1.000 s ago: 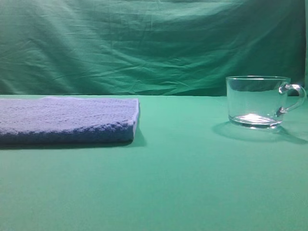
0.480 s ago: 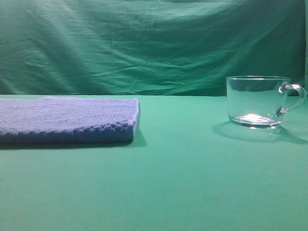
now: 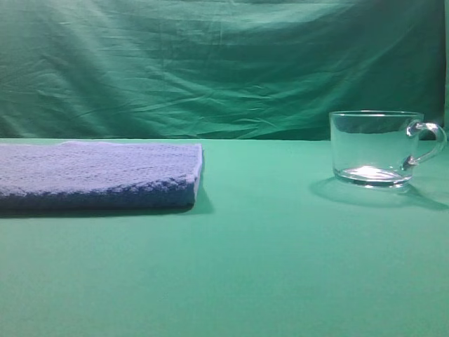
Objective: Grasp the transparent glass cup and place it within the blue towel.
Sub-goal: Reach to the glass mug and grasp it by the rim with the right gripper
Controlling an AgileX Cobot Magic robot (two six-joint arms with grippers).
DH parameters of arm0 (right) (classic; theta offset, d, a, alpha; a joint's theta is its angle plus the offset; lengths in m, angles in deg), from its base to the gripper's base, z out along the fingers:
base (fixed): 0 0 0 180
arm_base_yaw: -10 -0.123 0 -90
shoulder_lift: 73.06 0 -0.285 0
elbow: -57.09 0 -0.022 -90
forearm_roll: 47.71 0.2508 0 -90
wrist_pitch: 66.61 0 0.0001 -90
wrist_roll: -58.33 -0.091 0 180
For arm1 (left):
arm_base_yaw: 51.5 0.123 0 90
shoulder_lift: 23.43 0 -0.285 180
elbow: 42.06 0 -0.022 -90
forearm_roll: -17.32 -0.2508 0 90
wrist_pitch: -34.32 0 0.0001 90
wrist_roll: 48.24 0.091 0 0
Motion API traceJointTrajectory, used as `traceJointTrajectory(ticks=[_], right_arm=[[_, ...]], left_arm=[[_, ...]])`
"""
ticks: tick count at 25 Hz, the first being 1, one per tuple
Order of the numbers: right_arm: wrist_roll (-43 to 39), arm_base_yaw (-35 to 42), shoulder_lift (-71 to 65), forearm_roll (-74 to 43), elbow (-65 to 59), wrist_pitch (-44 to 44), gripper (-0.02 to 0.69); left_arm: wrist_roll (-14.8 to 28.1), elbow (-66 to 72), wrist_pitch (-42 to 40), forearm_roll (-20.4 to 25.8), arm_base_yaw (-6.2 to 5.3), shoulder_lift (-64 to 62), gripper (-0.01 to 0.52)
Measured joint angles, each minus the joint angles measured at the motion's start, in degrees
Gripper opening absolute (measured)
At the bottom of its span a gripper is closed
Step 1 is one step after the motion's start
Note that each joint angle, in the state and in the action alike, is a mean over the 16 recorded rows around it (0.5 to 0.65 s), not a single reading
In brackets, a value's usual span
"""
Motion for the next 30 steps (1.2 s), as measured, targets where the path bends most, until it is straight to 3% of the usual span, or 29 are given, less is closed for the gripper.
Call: traceJointTrajectory(ticks=[7, 21, 30], right_arm=[[-0.2, 0.0, 0.0, 0.2, 0.0, -1.3, 0.000], [-3.2, -3.2, -4.4, -1.4, 6.2, -17.6, 0.000], [-4.6, -8.7, -24.5, -3.9, 19.6, -9.1, 0.000]], left_arm=[[0.0, 0.0, 0.0, 0.0, 0.00, 0.0, 0.000], [0.0, 0.0, 0.0, 0.0, 0.00, 0.0, 0.000], [0.0, 0.0, 0.0, 0.0, 0.00, 0.0, 0.000]])
